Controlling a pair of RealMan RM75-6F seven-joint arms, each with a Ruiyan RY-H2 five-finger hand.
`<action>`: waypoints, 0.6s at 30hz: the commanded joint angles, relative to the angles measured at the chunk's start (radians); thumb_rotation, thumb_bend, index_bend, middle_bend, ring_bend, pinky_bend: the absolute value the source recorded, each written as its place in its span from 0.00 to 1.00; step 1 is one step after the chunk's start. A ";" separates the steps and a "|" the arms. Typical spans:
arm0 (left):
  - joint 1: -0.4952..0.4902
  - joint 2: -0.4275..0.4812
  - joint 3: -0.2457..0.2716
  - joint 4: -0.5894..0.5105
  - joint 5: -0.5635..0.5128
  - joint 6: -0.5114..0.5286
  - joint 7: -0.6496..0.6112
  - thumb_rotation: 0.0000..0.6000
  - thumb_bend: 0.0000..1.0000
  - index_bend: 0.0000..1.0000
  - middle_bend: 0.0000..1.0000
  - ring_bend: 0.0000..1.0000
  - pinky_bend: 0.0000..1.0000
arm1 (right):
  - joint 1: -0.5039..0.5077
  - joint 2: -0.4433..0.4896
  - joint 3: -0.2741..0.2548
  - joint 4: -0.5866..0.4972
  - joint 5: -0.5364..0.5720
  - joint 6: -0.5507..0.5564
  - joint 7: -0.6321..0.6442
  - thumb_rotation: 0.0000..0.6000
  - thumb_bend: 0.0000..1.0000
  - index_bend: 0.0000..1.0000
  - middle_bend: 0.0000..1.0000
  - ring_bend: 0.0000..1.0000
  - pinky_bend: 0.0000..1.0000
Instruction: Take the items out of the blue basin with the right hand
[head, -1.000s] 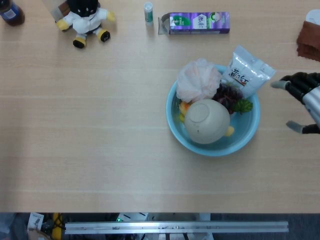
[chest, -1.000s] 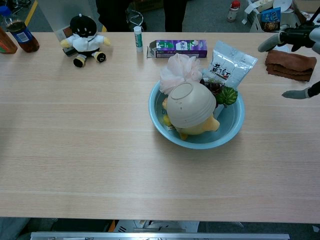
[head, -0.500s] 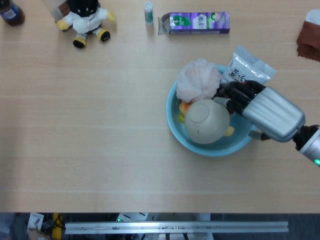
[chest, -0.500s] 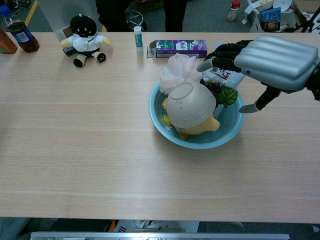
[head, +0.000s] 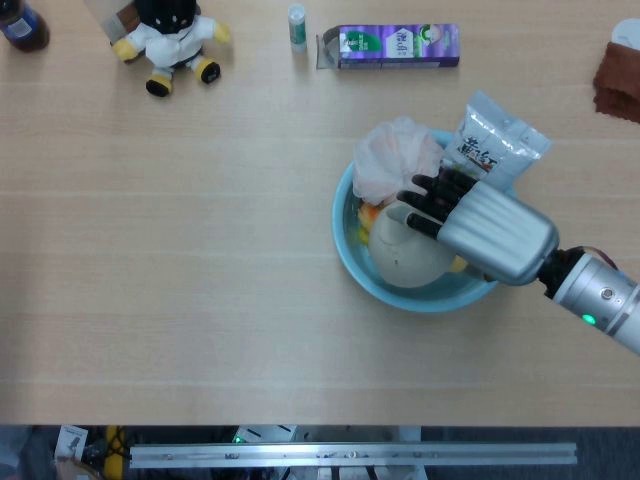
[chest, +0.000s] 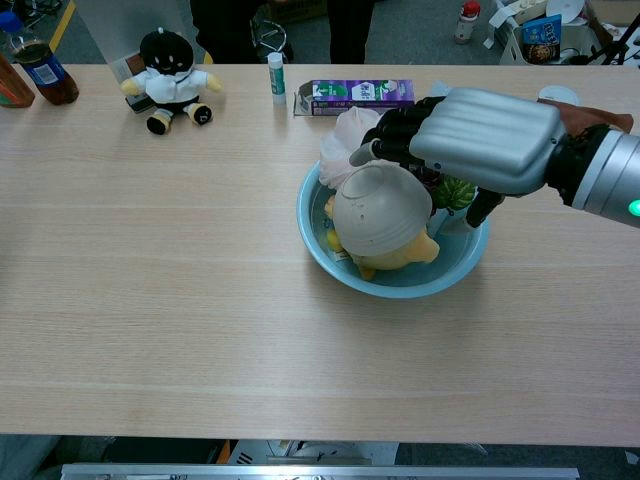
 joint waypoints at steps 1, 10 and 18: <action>0.001 0.002 0.000 0.000 -0.002 0.000 0.000 1.00 0.36 0.30 0.29 0.26 0.25 | 0.013 -0.012 0.000 0.009 0.017 -0.011 -0.018 1.00 0.01 0.16 0.17 0.12 0.24; 0.002 0.004 -0.002 -0.001 -0.003 0.000 -0.002 1.00 0.36 0.30 0.29 0.26 0.25 | 0.048 -0.051 -0.003 0.028 0.064 -0.028 -0.039 1.00 0.01 0.23 0.18 0.12 0.24; 0.004 0.004 -0.002 0.000 -0.004 -0.001 -0.001 1.00 0.36 0.30 0.29 0.26 0.25 | 0.075 -0.062 -0.002 0.030 0.096 -0.032 -0.039 1.00 0.02 0.31 0.20 0.12 0.24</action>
